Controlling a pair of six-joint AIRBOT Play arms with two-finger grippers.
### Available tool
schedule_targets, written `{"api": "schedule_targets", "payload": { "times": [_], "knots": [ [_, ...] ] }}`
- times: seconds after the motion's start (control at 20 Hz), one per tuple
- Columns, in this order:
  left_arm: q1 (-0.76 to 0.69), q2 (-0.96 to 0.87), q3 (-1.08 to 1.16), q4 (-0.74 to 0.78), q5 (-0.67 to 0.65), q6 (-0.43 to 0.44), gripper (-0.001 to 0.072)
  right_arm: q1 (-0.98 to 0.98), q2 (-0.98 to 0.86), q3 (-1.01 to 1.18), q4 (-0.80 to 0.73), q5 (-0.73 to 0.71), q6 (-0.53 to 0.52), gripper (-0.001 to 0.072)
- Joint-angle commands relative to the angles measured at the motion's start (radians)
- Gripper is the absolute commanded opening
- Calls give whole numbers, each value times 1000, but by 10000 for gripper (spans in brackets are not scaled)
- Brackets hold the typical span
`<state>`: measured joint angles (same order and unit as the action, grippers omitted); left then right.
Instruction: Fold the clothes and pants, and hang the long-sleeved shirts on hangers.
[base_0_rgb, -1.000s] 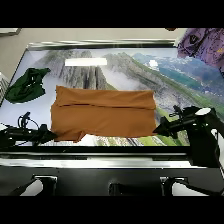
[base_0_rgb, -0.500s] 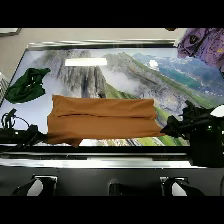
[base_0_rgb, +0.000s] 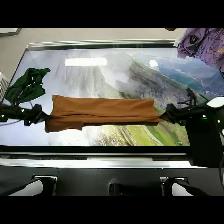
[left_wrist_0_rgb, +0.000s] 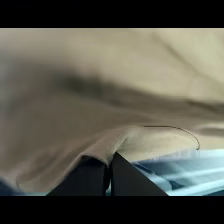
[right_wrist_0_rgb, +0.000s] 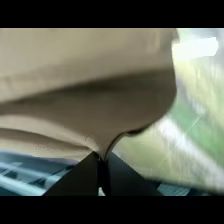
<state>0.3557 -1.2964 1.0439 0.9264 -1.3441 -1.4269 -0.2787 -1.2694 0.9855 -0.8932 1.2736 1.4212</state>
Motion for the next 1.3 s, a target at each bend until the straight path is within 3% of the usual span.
{"api": "schedule_targets", "payload": {
  "times": [0.0,0.1,0.55,0.6,0.65,0.75,0.85,0.9,0.95,1.0,1.05,1.25],
  "knots": [
    [-55,-189,171,-3,49,13,18,80,-98,60,-29,-169,-6,25],
    [-68,-271,259,-3,48,13,18,116,-152,105,-38,-256,20,25],
    [-90,-543,508,-4,51,-6,20,170,-386,238,-35,-334,69,27],
    [-92,-557,515,-3,53,-11,30,170,-394,238,-34,-331,72,28],
    [-92,-565,516,-4,61,-14,118,170,-395,238,-35,-323,84,38],
    [-88,-565,524,-2,73,-33,421,154,-391,274,-37,-254,114,265],
    [-74,-562,573,7,54,-68,448,99,-391,353,-58,-140,141,402],
    [-67,-553,602,27,45,-85,449,57,-391,383,-62,-92,154,505],
    [-63,-542,627,63,35,-106,449,13,-391,393,-59,-57,166,550],
    [-62,-533,655,114,22,-124,449,-23,-396,393,-56,-21,164,559],
    [-64,-527,680,158,4,-135,449,-50,-410,392,-56,21,145,621],
    [-71,-505,708,187,-17,-147,449,-46,-478,389,-12,63,17,635]
  ]
}}
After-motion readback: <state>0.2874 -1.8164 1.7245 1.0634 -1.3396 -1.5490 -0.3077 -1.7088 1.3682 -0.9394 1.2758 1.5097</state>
